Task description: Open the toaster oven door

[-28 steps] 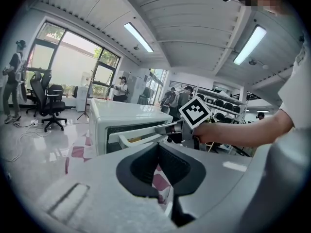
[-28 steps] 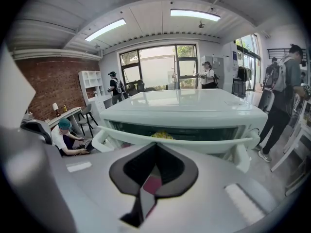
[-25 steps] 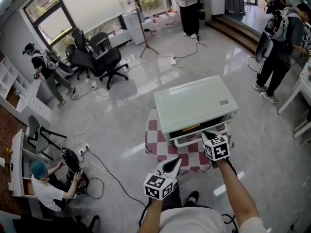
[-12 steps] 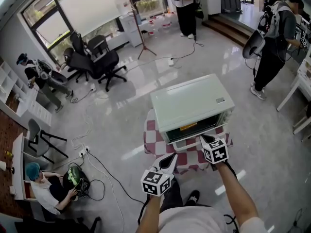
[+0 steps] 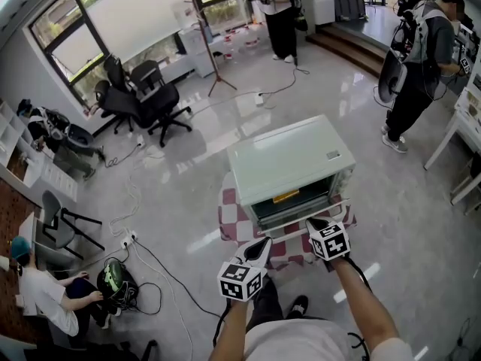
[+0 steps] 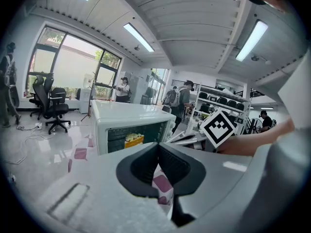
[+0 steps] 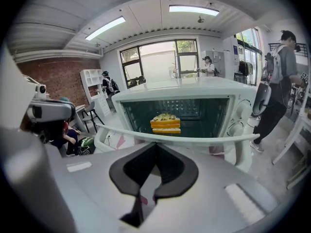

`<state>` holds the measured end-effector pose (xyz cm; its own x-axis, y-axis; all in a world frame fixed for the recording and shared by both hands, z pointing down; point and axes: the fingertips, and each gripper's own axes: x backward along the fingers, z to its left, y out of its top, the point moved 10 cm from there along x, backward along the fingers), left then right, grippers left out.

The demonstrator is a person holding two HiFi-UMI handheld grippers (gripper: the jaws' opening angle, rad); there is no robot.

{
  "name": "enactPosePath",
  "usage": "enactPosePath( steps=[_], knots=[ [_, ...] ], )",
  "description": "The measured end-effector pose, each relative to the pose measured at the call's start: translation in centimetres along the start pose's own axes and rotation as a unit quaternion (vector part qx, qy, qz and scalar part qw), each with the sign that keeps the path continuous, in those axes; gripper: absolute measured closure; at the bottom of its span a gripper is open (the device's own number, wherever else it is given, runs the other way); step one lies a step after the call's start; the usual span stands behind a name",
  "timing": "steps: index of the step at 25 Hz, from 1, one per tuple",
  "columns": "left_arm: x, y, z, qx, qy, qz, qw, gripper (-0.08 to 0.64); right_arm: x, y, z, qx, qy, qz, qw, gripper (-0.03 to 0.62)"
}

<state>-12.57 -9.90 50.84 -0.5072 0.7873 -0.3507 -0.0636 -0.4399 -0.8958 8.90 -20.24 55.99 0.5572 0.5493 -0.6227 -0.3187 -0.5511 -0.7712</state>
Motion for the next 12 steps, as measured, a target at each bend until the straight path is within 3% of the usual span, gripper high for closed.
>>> enactPosePath(
  steps=[6,12],
  knots=[
    [0.2,-1.7,0.5,0.001,0.030,0.022,0.9993,0.558,0.5,-1.7,0.2,-0.005,0.002,0.009,1.000,0.588],
    [-0.1,-3.2,1.4,0.004,0.036,0.038,0.9986,0.558,0.4,-3.3,0.6,-0.011,-0.001,0.015,1.000,0.588]
  ],
)
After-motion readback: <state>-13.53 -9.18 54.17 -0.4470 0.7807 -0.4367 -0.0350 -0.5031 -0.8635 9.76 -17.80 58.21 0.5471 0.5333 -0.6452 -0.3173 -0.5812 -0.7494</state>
